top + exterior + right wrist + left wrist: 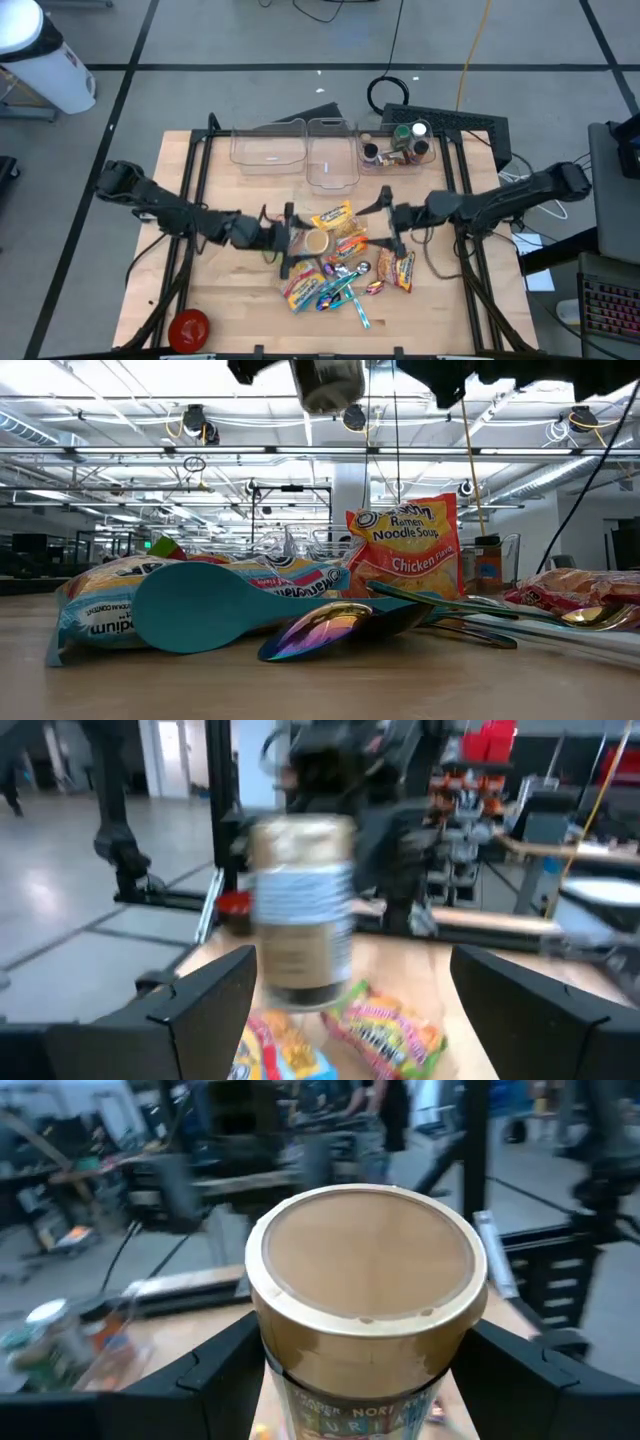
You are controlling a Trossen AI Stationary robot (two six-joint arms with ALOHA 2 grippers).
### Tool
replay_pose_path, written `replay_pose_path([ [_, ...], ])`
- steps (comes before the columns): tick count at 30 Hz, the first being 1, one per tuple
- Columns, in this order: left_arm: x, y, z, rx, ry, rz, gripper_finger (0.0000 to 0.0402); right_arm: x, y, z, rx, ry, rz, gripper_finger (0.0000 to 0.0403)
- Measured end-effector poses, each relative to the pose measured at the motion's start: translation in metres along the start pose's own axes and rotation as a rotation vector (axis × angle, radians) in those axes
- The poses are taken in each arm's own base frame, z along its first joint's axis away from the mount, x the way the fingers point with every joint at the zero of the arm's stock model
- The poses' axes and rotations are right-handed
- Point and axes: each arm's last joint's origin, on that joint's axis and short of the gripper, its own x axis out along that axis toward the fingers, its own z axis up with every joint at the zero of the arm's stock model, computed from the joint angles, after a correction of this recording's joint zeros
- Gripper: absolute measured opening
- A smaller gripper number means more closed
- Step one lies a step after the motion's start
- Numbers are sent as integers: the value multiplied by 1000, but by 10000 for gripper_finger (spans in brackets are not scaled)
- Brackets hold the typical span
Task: Pick & Place Food Item
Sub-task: Put the gold seasoning bottle into the right transparent bin
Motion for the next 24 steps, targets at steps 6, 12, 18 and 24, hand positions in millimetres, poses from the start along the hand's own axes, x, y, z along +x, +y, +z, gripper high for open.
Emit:
replay_pose_path([
  [6, 7, 23, -4, -35, -2, 64, 274, 31, 8, -23, -28, 86, -78, 325],
  [12, 8, 27, -1, -38, -39, 17, 274, 61, 5, -26, -15, 120, -147, 325],
  [18, 8, 26, -1, -41, -40, 3, 274, 89, 9, -30, -21, 142, -121, 325],
  [24, 8, 26, -1, -45, -36, 3, 274, 106, 10, -33, -29, 151, -171, 315],
])
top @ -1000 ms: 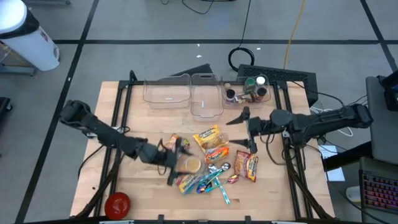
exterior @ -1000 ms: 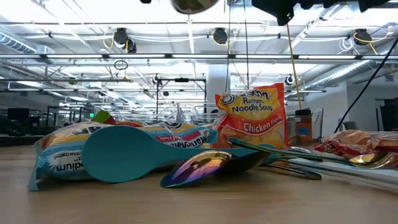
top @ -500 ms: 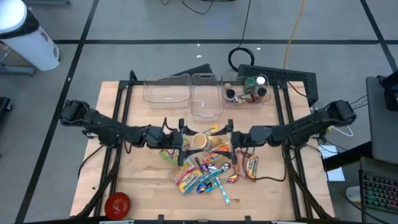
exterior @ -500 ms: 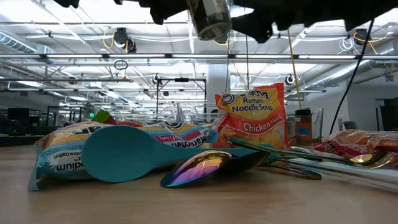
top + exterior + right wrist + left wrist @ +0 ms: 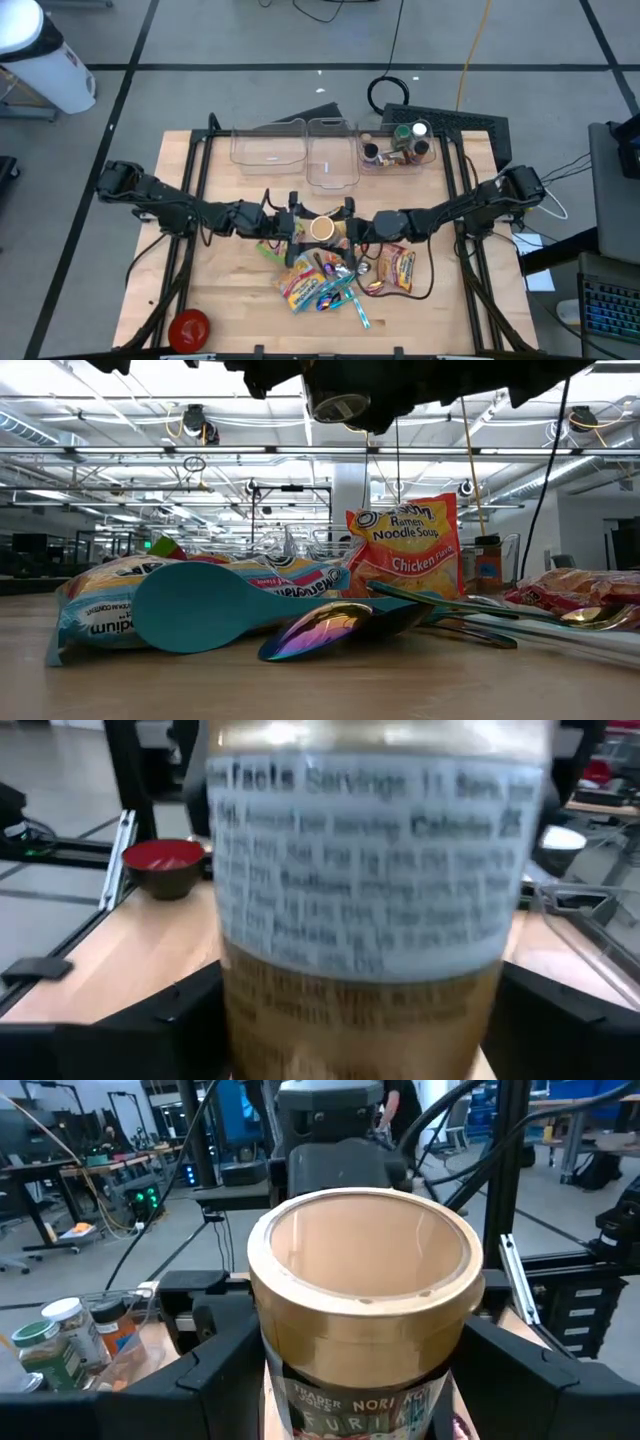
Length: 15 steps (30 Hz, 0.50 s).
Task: Pick & Place Food Item
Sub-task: Put the gold seasoning bottle into the right transparent bin
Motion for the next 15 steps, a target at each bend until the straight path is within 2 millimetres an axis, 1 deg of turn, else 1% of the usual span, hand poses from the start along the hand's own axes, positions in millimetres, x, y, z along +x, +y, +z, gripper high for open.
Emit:
replay_pose_path([
  [4, 0, 0, 0, 8, 0, 10, 274, -1, 0, -1, -2, 9, -17, 265],
  [7, -1, 1, 3, 12, -15, 6, 280, -8, -1, 7, -4, 20, -12, 264],
  [8, -3, 1, 6, 8, -26, 6, 295, -11, -1, 10, -1, 15, -10, 264],
  [11, -13, 4, 19, -28, -56, 38, 362, -24, -4, 18, -13, 51, -15, 264],
  [12, -17, 6, 23, -43, -53, 53, 377, -27, -4, 21, -10, 51, -14, 264],
  [13, -20, 7, 25, -58, -42, 69, 384, -32, -4, 22, -10, 51, -17, 264],
  [15, -23, 9, 26, -84, -32, 83, 378, -43, -6, 20, -13, 53, -59, 264],
])
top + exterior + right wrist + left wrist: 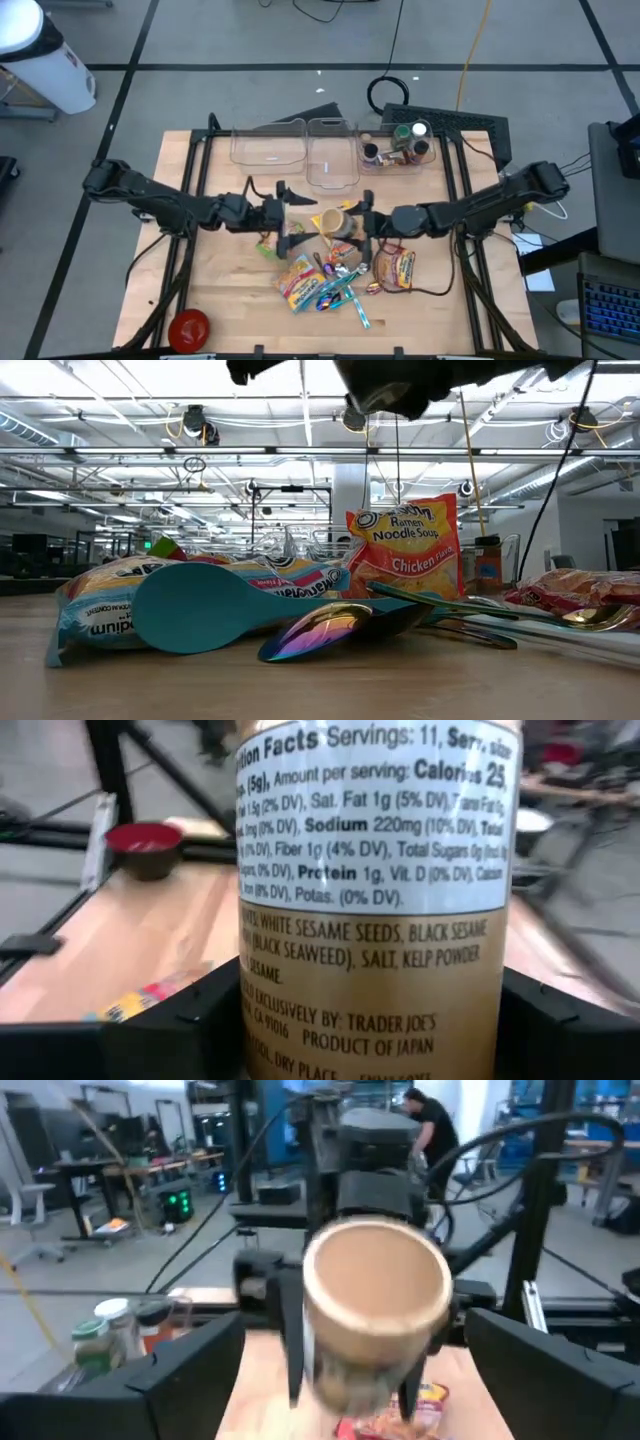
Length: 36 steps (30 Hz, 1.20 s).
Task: Pick & Place Food Item
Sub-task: Put the gold seasoning bottle into the right transparent bin
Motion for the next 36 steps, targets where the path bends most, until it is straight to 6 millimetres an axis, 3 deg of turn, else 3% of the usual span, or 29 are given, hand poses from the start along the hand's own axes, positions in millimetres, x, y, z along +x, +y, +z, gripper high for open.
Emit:
replay_pose_path([
  [4, -6, 2, 0, -9, -85, -37, 345, -19, -5, -6, 31, -98, -55, 264],
  [8, 2, 9, -23, -40, -228, -71, 324, -32, -10, -14, 81, -254, -66, 264],
  [16, 52, 18, -59, -119, -182, -98, 312, -29, -13, -19, 83, -292, -14, 264],
  [22, 74, 12, -41, -51, -198, -174, 333, -30, -12, -19, 83, -292, -9, 264],
  [28, 78, 10, -35, -25, -177, -159, 346, -27, -9, -22, 100, -281, 23, 264],
  [36, 81, 14, -39, 43, -145, -92, 331, -26, 4, -27, 98, -249, 18, 264],
])
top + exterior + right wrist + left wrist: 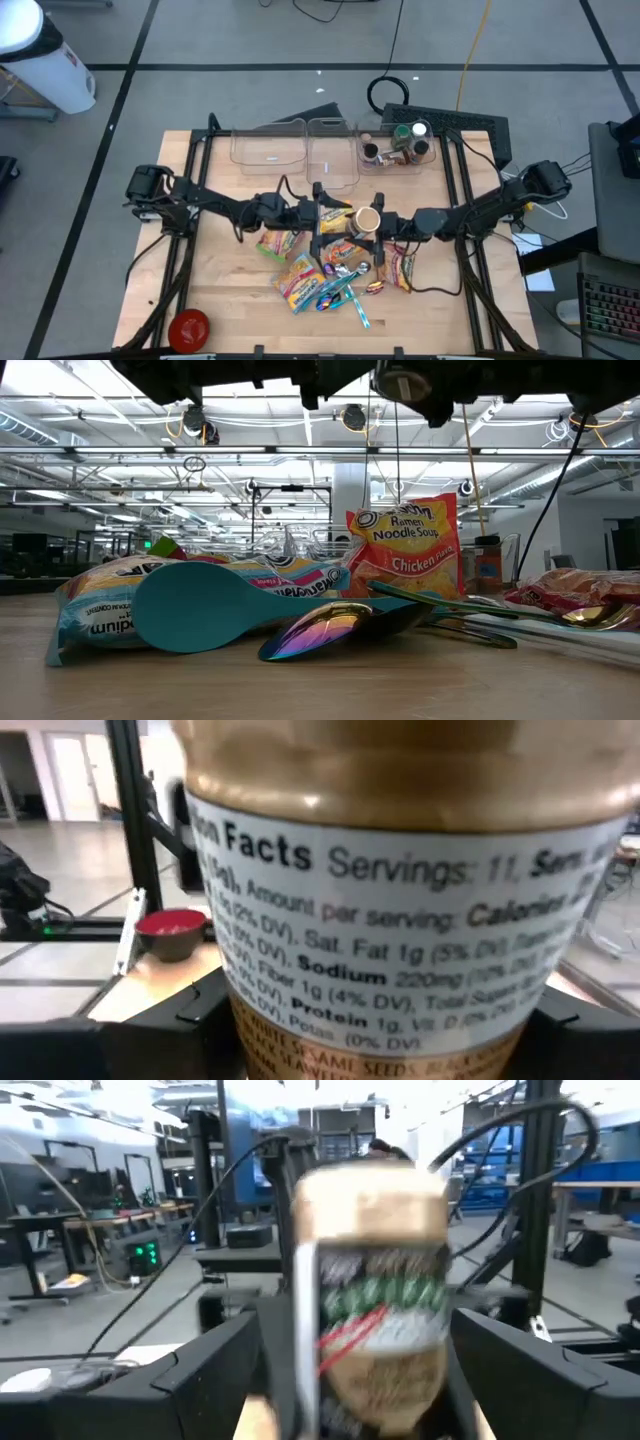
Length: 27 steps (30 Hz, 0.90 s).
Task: Pick & Place Food Item
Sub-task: Put the gold seasoning bottle into the right transparent bin
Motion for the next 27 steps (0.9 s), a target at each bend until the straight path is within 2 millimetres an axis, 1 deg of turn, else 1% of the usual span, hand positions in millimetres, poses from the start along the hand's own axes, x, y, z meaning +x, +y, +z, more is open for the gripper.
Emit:
replay_pose_path([
  [3, 0, 1, -1, -26, 12, -5, 327, 0, 2, 0, -2, 1, 7, 264],
  [6, 0, 1, -1, -52, 13, -39, 326, 3, 1, 0, -3, 33, -28, 264],
  [9, 0, 0, -4, -70, 37, -65, 331, 12, 1, 0, -18, 72, -50, 264],
  [14, 0, -1, -5, -104, 56, -76, 341, 34, 8, -2, -71, 115, -48, 264],
  [16, 0, -1, -6, -102, 59, -80, 340, 38, 9, -4, -85, 128, -48, 264],
  [19, 0, -3, -5, -100, 57, -86, 321, 41, 9, -4, -95, 128, -51, 264],
  [22, 0, -6, -5, -83, 53, -92, 285, 40, 9, -2, -83, 134, -48, 264],
  [25, 0, -8, -4, -82, 46, -94, 285, 38, 8, 2, -81, 134, -39, 264],
  [26, 0, -8, -3, -81, 44, -94, 285, 38, 8, 2, -80, 138, -36, 268],
  [27, -1, -8, -2, -79, 41, -93, 285, 37, 8, 2, -86, 150, -35, 281],
])
